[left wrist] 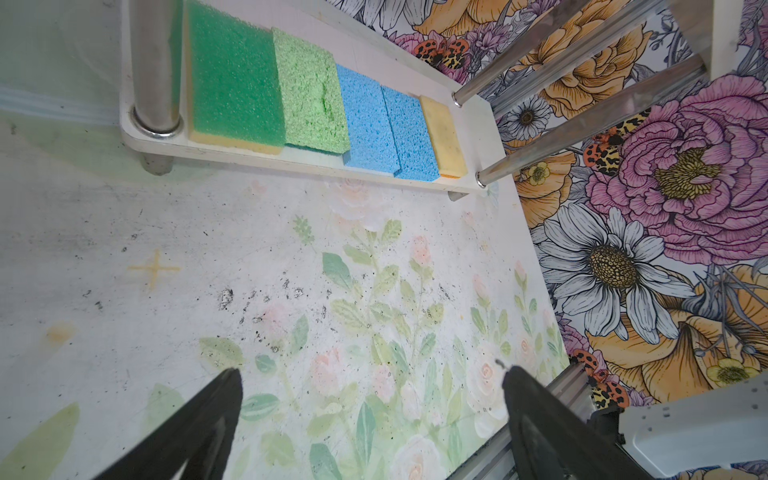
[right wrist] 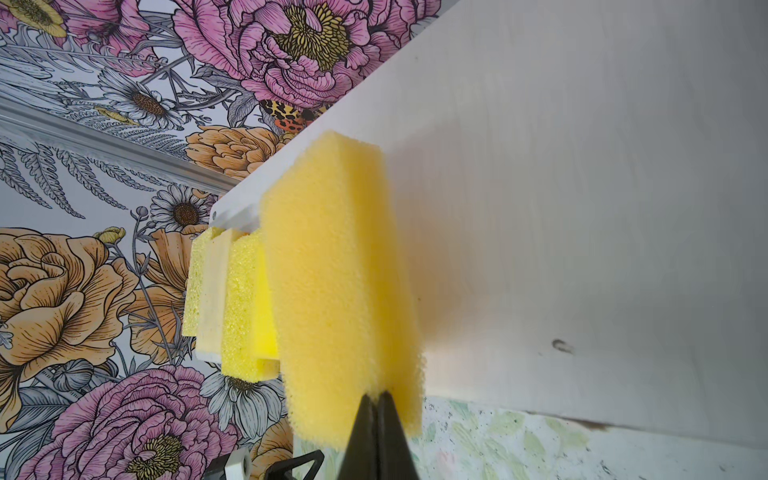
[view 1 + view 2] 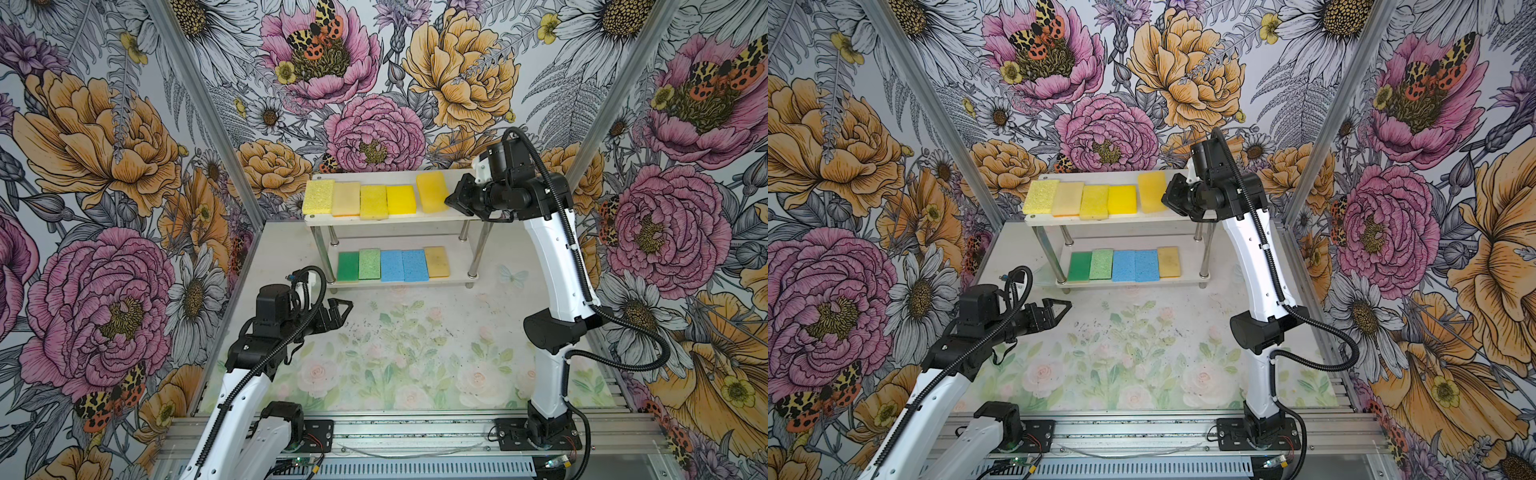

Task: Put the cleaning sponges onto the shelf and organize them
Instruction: 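Lower the bright yellow sponge onto the upper tier's far end with the right gripper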

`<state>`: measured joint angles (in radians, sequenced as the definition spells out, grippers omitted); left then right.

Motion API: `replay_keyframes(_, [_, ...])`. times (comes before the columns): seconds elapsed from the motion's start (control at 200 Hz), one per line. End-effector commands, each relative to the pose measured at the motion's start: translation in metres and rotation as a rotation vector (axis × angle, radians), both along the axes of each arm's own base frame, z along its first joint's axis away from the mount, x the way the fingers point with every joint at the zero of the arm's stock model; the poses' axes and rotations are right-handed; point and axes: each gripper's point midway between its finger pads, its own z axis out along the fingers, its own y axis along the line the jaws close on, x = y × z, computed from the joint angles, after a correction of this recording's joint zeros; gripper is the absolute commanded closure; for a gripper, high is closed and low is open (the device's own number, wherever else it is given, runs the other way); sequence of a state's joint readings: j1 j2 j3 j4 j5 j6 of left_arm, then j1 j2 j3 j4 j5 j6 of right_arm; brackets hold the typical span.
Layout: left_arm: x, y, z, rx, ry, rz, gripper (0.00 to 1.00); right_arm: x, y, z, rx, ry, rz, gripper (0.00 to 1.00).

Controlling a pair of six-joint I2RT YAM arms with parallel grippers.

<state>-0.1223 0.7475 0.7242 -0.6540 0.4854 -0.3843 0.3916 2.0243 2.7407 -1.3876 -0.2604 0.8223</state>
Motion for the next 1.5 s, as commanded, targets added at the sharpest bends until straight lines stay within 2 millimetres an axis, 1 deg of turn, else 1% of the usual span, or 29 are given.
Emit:
replay_keyframes(0.0, [0.001,0.001,0.002,0.025,-0.036,-0.005,0.01,-0.001,0.008,0.003,0.017,-0.008,0.020,1.00])
replay_keyframes(0.11, [0.001,0.000,0.002,0.025,-0.038,-0.007,0.01,-0.001,0.009,0.000,0.013,0.000,0.023,1.00])
replay_keyframes(0.595, [0.000,0.000,0.003,0.027,-0.042,-0.009,0.01,-0.002,0.014,-0.003,0.014,0.010,0.038,1.00])
replay_keyframes(0.805, [0.000,-0.001,0.003,0.026,-0.043,-0.011,0.01,-0.003,0.015,-0.004,0.013,0.012,0.044,0.97])
replay_keyframes(1.206, [0.000,-0.001,0.004,0.024,-0.046,-0.011,0.01,-0.007,0.017,-0.004,0.012,0.015,0.052,0.86])
replay_keyframes(1.406, [0.000,0.000,0.004,0.026,-0.046,-0.008,0.01,-0.008,0.015,-0.005,0.004,0.017,0.049,0.72])
replay_keyframes(1.496, [0.000,-0.001,0.004,0.026,-0.047,-0.013,0.01,-0.009,0.015,-0.005,0.000,0.017,0.048,0.69])
